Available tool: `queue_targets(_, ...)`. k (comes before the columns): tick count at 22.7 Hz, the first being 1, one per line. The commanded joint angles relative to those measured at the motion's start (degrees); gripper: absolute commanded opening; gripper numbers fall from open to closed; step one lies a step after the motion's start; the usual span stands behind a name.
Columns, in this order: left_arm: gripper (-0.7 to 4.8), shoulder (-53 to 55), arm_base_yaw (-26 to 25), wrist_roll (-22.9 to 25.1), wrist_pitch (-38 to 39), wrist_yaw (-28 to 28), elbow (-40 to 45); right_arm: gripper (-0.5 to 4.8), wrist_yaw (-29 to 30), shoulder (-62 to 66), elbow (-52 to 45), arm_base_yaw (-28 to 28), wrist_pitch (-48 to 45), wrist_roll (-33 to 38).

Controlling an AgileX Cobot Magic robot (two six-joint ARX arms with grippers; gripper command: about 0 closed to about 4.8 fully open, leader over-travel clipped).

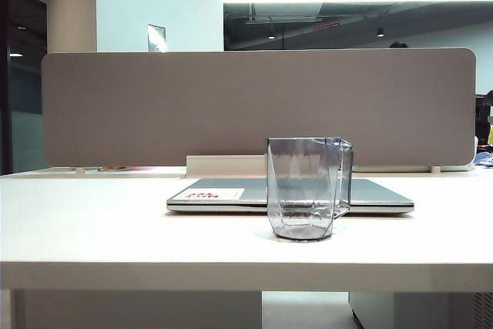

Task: Pick up the water cup and place it on the side of the laptop close to you.

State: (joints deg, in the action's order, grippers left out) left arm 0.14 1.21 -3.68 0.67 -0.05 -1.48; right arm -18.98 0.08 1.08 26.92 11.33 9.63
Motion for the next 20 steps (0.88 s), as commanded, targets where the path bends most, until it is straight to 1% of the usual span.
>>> queue_targets(1, -0.06, 0.1, -0.8, 2.2, -1.5, -0.7, 0.2, -0.05, -0.4, -0.1, 0.1, 0.0, 0.0, 0.0)
queue_targets(2, -0.06, 0.1, -0.9, 2.2, -3.1, 0.1, 1.1, -0.05, -0.3, -0.1, 0.1, 0.0, 0.0, 0.0)
queue_targets(10, -0.06, 0.1, -0.9, 2.2, -2.8, 0.0, 1.0, -0.05, -0.4, -0.1, 0.1, 0.0, 0.0, 0.0)
queue_targets(13, -0.03, 0.1, -0.9, 2.1, 0.4, 0.6, 1.0, -0.05, -0.4, -0.1, 0.1, 0.0, 0.0, 0.0)
queue_targets(16, -0.01, 0.1, -0.9, 0.2, 4.8, 2.9, 1.0, -0.05, -0.4, -0.1, 0.1, 0.0, 0.0, 0.0)
queue_targets(19, -0.01, 0.1, -0.9, 0.2, 9.9, 3.1, 1.0, -0.05, -0.4, -0.1, 0.1, 0.0, 0.0, 0.0)
queue_targets(20, -0.01, 0.1, -0.9, 0.2, 9.5, 3.1, 1.0, -0.05, -0.4, -0.1, 0.1, 0.0, 0.0, 0.0)
